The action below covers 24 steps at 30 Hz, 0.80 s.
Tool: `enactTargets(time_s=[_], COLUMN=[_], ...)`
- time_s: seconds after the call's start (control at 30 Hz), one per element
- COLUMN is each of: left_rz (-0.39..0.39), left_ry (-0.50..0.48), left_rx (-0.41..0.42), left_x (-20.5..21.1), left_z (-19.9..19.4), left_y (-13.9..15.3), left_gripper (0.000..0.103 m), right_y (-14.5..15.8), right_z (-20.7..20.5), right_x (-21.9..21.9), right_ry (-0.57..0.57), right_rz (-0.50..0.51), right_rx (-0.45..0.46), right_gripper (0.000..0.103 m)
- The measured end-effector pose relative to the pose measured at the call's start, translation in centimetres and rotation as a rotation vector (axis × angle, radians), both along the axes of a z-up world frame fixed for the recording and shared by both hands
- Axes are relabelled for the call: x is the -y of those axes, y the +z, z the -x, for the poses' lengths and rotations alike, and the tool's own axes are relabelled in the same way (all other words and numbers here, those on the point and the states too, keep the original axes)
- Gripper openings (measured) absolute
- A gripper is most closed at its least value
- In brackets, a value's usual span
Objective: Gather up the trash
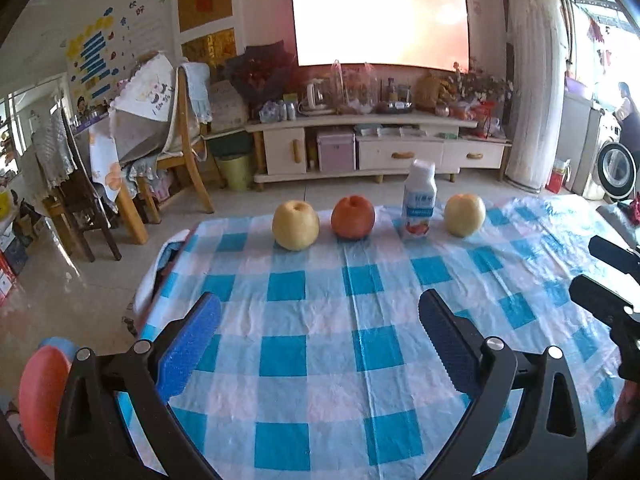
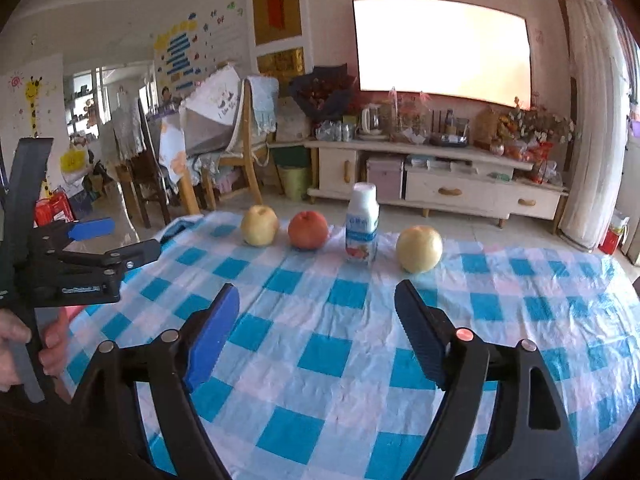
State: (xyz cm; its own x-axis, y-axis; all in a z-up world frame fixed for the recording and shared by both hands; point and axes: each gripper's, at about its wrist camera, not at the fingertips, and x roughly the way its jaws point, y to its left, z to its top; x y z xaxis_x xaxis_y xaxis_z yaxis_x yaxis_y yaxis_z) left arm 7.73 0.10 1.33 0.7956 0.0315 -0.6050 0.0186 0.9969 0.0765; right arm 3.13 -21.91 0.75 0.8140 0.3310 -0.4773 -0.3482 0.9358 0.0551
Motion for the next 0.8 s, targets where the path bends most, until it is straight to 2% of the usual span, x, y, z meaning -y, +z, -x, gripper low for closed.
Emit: enactTargets(time_s=[0.17, 0.27, 0.37, 0.47, 0.67, 0.8], left_rz=[0.018, 0.017, 0.023, 0.089, 0.033, -0.037], left_ry=[0.006, 0.006, 0.028, 0.030, 0.020, 0.031], left_rx=[-0.052, -0.045, -0.048, -0.071, -0.048, -0.035], left_x=[-0.5, -0.6, -1.0, -1.8, -1.0, -0.2], left_z=[-1.6, -1.6, -1.9, -2.1, -2.0, -1.9], left_y=[-2.2, -2.6, -3.1, -3.8, -4.2, -4.7], left_gripper=[0.098, 0.098, 0.098, 0.098, 0.098, 0.098], right_y=[-2.8, -4.5, -4.9, -5.2, -5.9, -6.5], right_z=[-1.4, -1.9, -2.0, -2.0, -2.1, -2.5], right_x=[-0.6, -1.1, -1.4, -1.7, -2.0, -2.2], right_ry=[0.012, 0.030, 0.048, 0.056, 0.060, 0.053], right_rz=[0.043, 0.052, 0.062, 0.061, 0.061, 0.051], right_rx=[-0.049, -0.069, -0.073, -0.069, -0.065, -0.074], right_gripper=[0.081, 0.081, 0.081, 0.081, 0.081, 0.081])
